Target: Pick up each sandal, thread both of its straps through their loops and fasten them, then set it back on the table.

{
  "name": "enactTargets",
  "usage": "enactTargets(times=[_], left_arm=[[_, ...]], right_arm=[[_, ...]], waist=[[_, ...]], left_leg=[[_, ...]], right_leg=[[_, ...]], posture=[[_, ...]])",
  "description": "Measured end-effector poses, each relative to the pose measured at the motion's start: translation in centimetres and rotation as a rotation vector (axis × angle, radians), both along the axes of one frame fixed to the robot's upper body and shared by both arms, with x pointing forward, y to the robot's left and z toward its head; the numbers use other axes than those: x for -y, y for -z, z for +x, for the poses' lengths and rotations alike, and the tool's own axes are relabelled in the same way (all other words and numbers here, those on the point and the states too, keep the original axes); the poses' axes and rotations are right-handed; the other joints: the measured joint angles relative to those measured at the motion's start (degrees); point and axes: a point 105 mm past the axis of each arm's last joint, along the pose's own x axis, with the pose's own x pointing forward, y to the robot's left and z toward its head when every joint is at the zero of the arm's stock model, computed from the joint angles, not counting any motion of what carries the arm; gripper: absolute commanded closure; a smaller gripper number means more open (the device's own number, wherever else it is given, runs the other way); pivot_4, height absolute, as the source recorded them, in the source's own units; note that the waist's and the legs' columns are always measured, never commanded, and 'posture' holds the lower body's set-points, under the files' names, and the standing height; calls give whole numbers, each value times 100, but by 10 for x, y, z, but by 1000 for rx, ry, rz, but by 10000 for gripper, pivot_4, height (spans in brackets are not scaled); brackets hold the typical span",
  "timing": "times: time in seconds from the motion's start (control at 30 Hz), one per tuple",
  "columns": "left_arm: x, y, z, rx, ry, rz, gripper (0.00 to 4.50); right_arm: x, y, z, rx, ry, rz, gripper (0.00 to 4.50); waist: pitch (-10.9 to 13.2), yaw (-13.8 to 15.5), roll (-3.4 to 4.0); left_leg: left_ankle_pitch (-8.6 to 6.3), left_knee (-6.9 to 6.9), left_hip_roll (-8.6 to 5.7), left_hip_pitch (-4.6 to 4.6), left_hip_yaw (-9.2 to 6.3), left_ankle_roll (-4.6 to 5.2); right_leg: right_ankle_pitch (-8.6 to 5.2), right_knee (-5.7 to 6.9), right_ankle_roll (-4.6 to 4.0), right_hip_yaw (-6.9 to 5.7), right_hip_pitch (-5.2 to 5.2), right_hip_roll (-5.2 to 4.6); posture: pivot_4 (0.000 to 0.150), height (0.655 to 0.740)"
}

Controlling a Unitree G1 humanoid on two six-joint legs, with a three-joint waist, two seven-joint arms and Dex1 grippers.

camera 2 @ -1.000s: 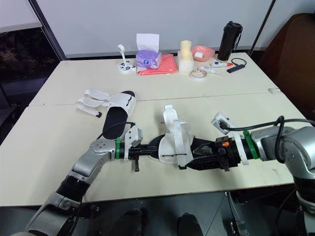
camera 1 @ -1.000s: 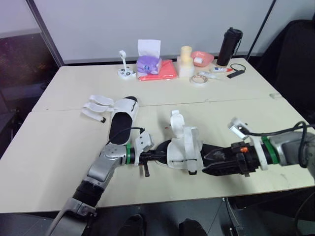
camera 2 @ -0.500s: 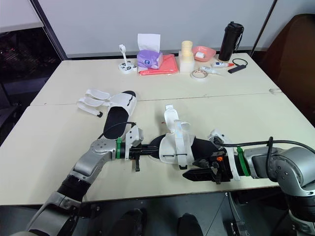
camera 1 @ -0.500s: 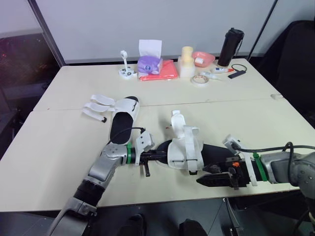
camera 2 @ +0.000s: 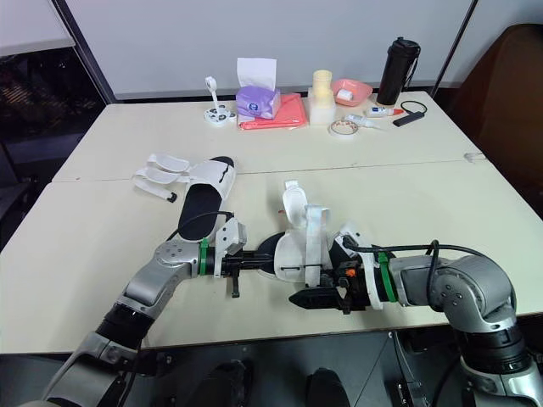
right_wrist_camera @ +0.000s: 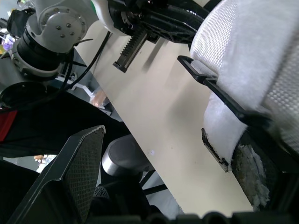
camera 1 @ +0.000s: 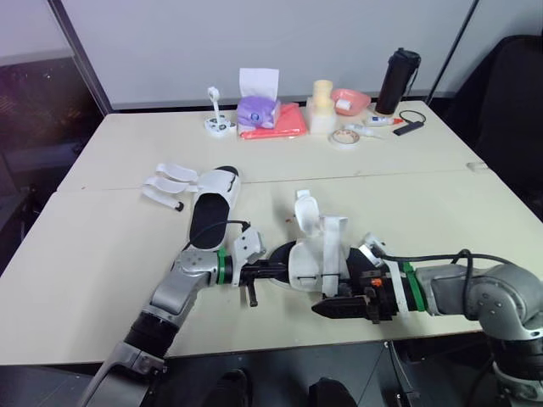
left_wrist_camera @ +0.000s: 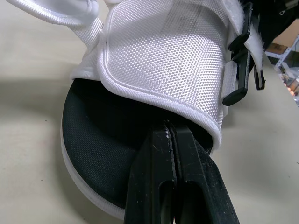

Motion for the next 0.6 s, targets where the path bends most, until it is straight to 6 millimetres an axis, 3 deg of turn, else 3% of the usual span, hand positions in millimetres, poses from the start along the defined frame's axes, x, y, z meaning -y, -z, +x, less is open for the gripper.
enactTargets(times=[0.07,0.27,0.43,0.6], left_arm=[[0,0,0,1,0,0,45000],[0,0,-1,0,-1,-1,45000],[1,0,-1,-1,0,-3,45000],[1,0,-1,-5,0,-4,45000]], right_arm=[[0,1,2,0,11,1,14720],[0,2,5,5,23,-9,44731],[3,5,2,-4,14,-42,44731],[6,18,-29,-45,-119,-134,44731]], waist=[[0,-2,0],[0,0,0],[0,0,0],[0,10,0]], left_leg=[[0,0,0,0,0,0],[0,-2,0,0,0,0],[0,-2,0,0,0,0],[-1,-3,0,-1,1,1]], right_leg=[[0,0,0,0,0,0],[0,0,0,0,-1,0],[0,0,0,0,-1,0],[0,-4,0,-1,0,0]], posture=[[1500,7400],[1500,7400],[1500,7400],[1500,7400]])
